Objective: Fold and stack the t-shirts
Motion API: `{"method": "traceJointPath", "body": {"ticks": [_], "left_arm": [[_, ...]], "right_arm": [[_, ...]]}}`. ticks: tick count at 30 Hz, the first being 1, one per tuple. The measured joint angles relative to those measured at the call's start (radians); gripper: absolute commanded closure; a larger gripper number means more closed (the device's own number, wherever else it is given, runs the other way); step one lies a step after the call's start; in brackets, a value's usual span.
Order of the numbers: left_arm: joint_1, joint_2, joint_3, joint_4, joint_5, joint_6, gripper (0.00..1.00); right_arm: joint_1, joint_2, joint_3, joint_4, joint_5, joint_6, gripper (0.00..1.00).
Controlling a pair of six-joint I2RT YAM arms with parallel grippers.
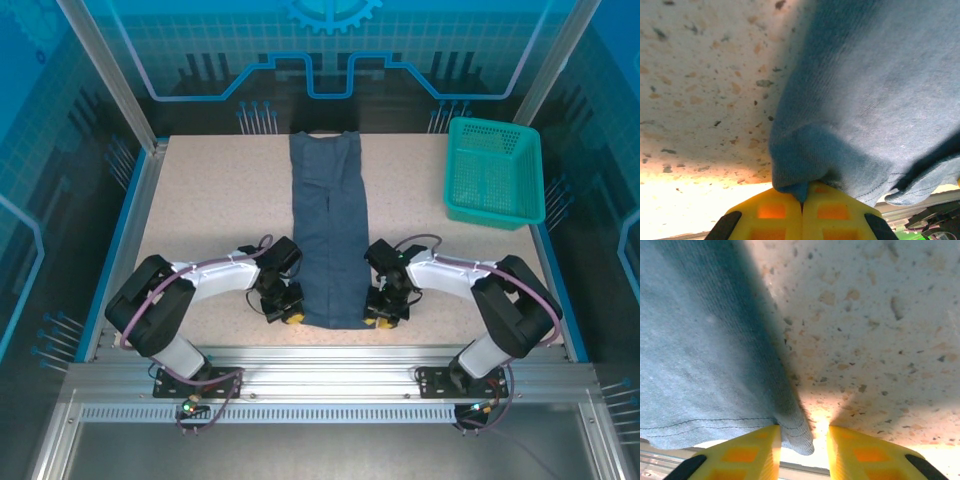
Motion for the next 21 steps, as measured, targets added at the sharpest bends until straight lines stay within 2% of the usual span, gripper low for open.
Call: {"method": "traceJointPath", "body": {"ticks": [7,12,21], "left_arm": [[0.000,0.000,0.000,0.000,0.000,0.001,1.00],[0.000,0.000,0.000,0.000,0.000,0.001,1.00],[-0.001,-0.041,-0.001,-0.037,0.005,0.027,1.00]], "right_arm": [[0.028,0.049,0.054,-0.027,0.003,-0.009,0.84],[0.045,0.074,0.092,0.019,-0.018,-0.026,0.99],[0.047,0.076,0.148,-0.039,0.003,-0.074,1.00]]}}
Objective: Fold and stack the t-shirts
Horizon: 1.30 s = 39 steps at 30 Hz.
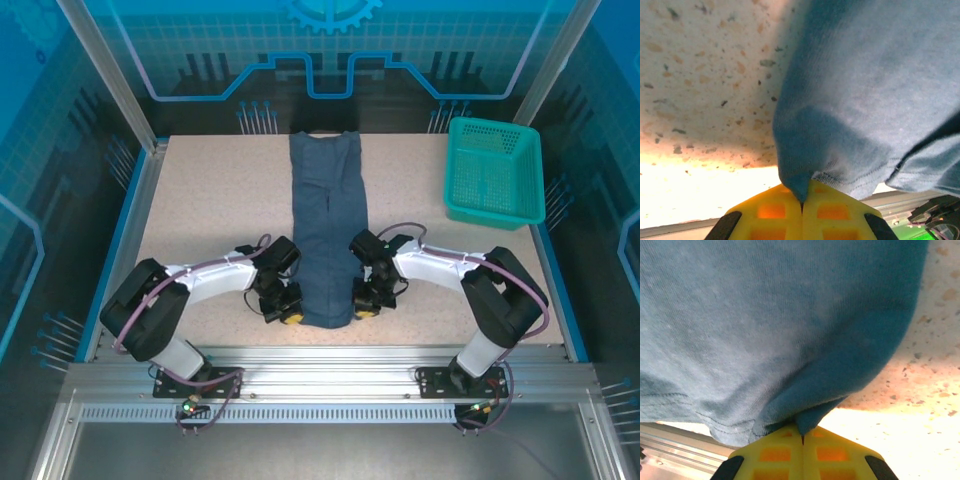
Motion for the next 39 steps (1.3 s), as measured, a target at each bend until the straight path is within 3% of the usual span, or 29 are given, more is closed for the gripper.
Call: {"method": "traceJointPath", "body": {"ticks": [9,16,26,39], "left_arm": [[-0.082,-0.114,-0.092,-0.006,0.053,-0.005,1.00],[-0.069,-0.163,-0.023,-0.040,0.023,-0.004,1.00],[0.195,-0.115,0.186,-0.015,-0.004,0.000,1.00],[0.329,0.182,0.480,0.034,0.001,0.077,1.00]], "right_arm": [[0.040,-0.032,-0.047,-0.083,-0.055,-0.047,1.00],[0.009,-0.098,-0.013,-0.117,-0.061,-0.039,1.00],[-0.177,0.007,0.282,-0.154,-0.047,-0.047,1.00],[-0.305,0.322,0.709,-0.195,-0.009,-0.106,1.00]]}}
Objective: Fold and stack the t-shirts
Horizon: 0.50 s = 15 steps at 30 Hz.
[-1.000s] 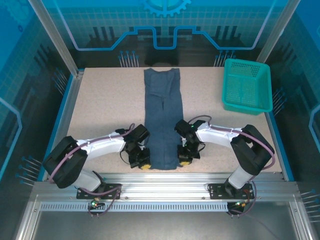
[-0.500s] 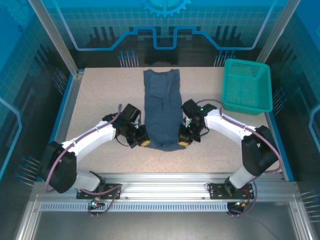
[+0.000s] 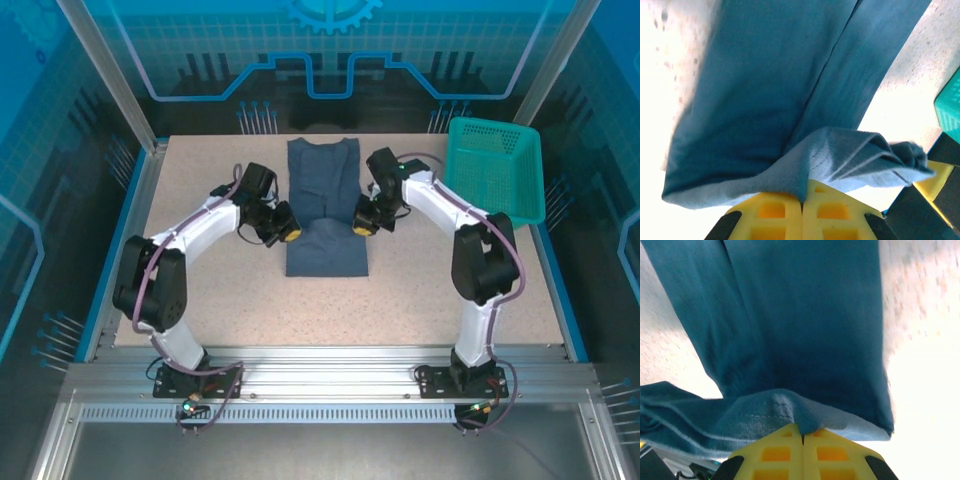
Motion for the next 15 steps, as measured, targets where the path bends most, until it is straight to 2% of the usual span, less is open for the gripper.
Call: {"method": "traceJointPath", "body": {"ticks": [5,15], "left_arm": [[0.034,0.093,0.106,0.003,-0.003,0.025,1.00],[0.068,0.289,0.300,0.002,0.002,0.067,1.00]], "right_arm": [[-0.020,0.128,0.164,-0.026,0.021,-0.017,1.00],[-0.058,0.315,0.346,-0.077,0.044,-0.025,1.00]]}}
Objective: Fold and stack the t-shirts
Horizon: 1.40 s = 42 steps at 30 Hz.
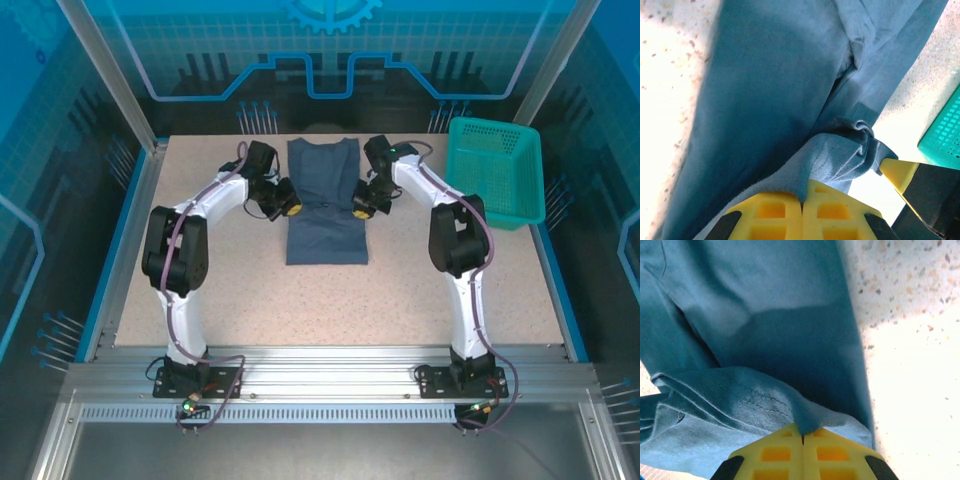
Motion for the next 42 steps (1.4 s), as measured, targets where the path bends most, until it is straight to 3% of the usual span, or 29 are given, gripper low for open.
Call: {"method": "traceJointPath", "body": {"ticks": [3,4,6,8,12,16,22,25,30,38,42], "left_arm": [[0.005,0.038,0.030,-0.008,0.003,0.015,1.00],[0.008,0.049,0.041,-0.014,0.005,0.018,0.91],[0.015,0.070,0.064,-0.030,0.007,0.027,0.68],[0.022,0.083,0.080,-0.038,0.006,0.046,0.59],[0.029,0.068,0.070,-0.053,-0.018,0.064,0.50],[0.028,-0.083,-0.091,-0.047,-0.051,0.047,0.51],[-0.003,-0.358,-0.449,-0.002,-0.022,-0.082,0.52],[-0.046,-0.357,-0.536,0.032,0.003,-0.148,0.53],[-0.068,-0.309,-0.570,0.074,0.014,-0.199,0.55],[-0.055,-0.218,-0.523,0.087,-0.010,-0.182,0.60],[-0.054,-0.187,-0.488,0.092,-0.013,-0.166,0.66]], "right_arm": [[-0.003,0.021,0.028,-0.012,0.003,0.000,1.00],[-0.003,0.025,0.039,-0.017,0.003,0.000,0.96],[-0.005,0.040,0.067,-0.025,0.003,-0.002,0.77],[-0.008,0.055,0.088,-0.023,0.003,-0.001,0.64],[-0.014,0.055,0.082,-0.016,0.021,-0.019,0.54],[-0.014,-0.037,-0.053,0.024,0.056,-0.029,0.52],[-0.010,-0.336,-0.455,0.119,0.048,-0.008,0.50],[0.003,-0.420,-0.611,0.183,-0.008,0.017,0.48],[0.014,-0.428,-0.747,0.284,-0.102,0.051,0.49],[0.020,-0.386,-0.745,0.314,-0.134,0.076,0.50],[0.027,-0.357,-0.739,0.309,-0.123,0.088,0.55]]}}
